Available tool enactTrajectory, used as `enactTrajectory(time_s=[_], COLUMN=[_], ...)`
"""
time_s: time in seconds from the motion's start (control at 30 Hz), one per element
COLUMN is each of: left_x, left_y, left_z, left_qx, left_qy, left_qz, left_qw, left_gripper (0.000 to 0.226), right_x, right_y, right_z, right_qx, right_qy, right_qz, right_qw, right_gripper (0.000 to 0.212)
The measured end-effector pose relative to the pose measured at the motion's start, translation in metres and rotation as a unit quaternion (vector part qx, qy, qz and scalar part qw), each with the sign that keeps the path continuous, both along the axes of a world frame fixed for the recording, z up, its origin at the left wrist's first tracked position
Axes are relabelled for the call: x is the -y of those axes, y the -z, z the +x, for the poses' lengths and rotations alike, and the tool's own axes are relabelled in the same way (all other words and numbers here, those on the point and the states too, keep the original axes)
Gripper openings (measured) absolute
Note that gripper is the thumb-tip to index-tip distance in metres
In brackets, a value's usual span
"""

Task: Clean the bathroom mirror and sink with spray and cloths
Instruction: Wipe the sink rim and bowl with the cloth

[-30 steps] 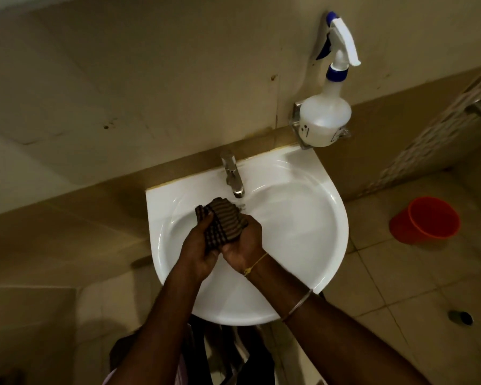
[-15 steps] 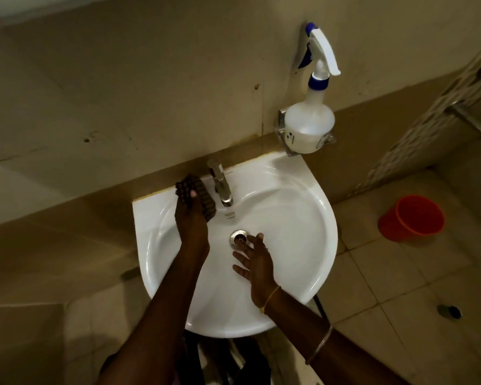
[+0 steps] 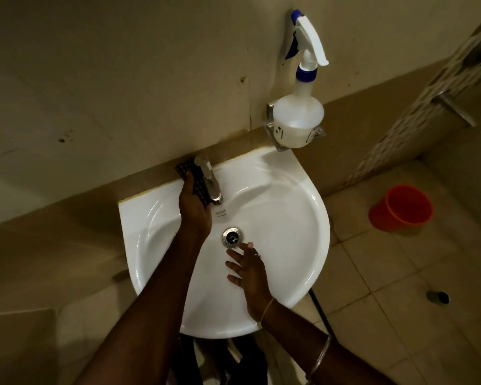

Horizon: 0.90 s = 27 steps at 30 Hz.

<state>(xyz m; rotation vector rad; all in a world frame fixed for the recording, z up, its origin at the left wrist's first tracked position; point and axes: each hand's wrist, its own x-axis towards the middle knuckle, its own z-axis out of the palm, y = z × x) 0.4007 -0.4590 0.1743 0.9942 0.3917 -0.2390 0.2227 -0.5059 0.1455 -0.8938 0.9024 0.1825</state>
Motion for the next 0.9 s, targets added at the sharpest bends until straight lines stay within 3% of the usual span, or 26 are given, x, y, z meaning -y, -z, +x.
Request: enactTrajectory(time_s=[0.23,0.33,0.43,0.57,0.63,0.7,0.8,0.9], left_x=[-0.008,-0.016,-0.016,-0.012,-0.007,0.0,0.004,-0.006], left_y=[-0.003,0.0,0.009,0.011,0.005,0.002,0.007,0.012], left_z=[-0.066,-0.088,-0.104,-0.097,-0.091,-0.087,-0.085,-0.087], left_qx=[-0.003,-0.084,-0.156,-0.183,-0.17,-0.158,-0.163,-0.169], left_qy=[0.025,0.006,0.03,0.122,0.194,0.216,0.189,0.152], left_qz=[-0.028,-0.028,-0.041,-0.004,0.058,0.114,0.16,0.176], left_qw=[0.999,0.996,0.986,0.976,0.965,0.957,0.955,0.958], left_gripper=[0.04,0.044,0.047,0.049,0.047,0.038,0.032,0.028], right_x=[-0.002,0.009,0.03,0.05,0.057,0.064,0.073,0.086], right_y=[-0.003,-0.008,-0.014,-0.011,-0.01,-0.015,-0.026,-0.015], right_z=[0.004,0.012,0.02,0.021,0.022,0.024,0.03,0.051], right_qx=[0.002,0.014,0.041,0.077,0.075,0.071,0.085,0.131], right_qy=[0.011,0.034,0.054,0.059,0.117,0.154,0.135,0.088], right_qz=[0.0,0.018,0.093,0.089,0.033,-0.105,-0.361,-0.511], right_qw=[1.0,0.999,0.993,0.991,0.99,0.98,0.919,0.845], right_gripper=[0.047,0.052,0.066,0.047,0.031,0.019,0.028,0.044])
